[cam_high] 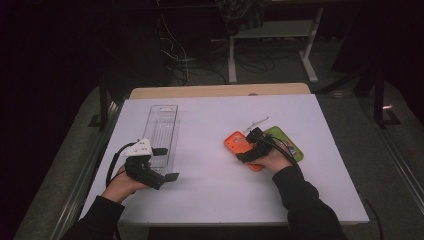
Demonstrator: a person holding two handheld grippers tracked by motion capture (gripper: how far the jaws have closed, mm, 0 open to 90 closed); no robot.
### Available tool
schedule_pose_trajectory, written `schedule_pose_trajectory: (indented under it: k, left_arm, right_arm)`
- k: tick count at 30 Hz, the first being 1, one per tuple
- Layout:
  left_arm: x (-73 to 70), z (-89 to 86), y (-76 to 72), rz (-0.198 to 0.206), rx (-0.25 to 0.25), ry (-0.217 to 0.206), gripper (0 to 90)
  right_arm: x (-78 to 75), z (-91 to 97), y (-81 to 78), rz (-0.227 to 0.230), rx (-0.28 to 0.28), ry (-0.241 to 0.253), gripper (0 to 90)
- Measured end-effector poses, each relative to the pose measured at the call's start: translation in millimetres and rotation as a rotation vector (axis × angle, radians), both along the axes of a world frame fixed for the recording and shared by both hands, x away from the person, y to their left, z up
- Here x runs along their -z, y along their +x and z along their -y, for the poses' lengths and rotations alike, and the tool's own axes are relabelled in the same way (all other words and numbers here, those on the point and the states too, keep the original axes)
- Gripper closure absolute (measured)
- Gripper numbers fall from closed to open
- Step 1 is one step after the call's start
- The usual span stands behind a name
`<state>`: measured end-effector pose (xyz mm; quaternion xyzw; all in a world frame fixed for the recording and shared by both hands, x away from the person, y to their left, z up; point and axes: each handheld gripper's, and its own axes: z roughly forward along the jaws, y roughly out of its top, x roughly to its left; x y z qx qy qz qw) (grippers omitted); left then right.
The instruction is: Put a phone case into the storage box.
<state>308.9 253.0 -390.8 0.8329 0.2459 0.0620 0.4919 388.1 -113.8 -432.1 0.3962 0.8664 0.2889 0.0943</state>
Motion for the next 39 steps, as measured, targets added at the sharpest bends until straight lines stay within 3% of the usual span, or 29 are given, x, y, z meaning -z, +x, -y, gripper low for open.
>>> schedule_pose_trajectory:
  k: [5, 9, 12, 17, 21, 26, 36, 39]
  left_arm:
    - [-4.1, 6.6, 5.2, -0.005, 0.017, 0.005, 0.0]
    - [-7.0, 12.5, 8.4, -0.01, 0.035, 0.008, 0.0]
    - [-10.7, 17.8, 11.7, -0.014, 0.041, 0.01, 0.0]
    - [-16.0, 26.9, 17.1, 0.002, 0.063, 0.016, 0.0]
    - [-20.2, 35.5, 23.4, 0.0, 0.084, 0.024, 0.0]
    - [-28.1, 47.0, 33.0, 0.009, 0.107, 0.02, 0.0]
    - [-39.7, 69.5, 49.4, 0.032, 0.187, 0.05, 0.0]
    - [-41.3, 74.7, 50.2, 0.045, 0.223, 0.044, 0.0]
  right_arm:
    - [-10.6, 7.2, -1.0, 0.002, -0.046, -0.008, 15.2]
    - [-19.4, 12.3, -3.0, 0.029, -0.107, -0.013, 15.2]
    - [-27.2, 16.2, -4.9, 0.028, -0.133, 0.005, 15.2]
    - [-40.8, 20.5, -8.9, 0.034, -0.191, 0.022, 15.2]
    - [-53.0, 21.5, -10.4, 0.047, -0.262, -0.003, 15.2]
    - [-62.6, 21.0, -9.8, 0.055, -0.299, 0.006, 15.1]
    - [-62.4, 12.7, -11.0, 0.044, -0.368, 0.015, 15.2]
    - [-59.6, 7.7, -11.8, 0.047, -0.417, 0.009, 15.2]
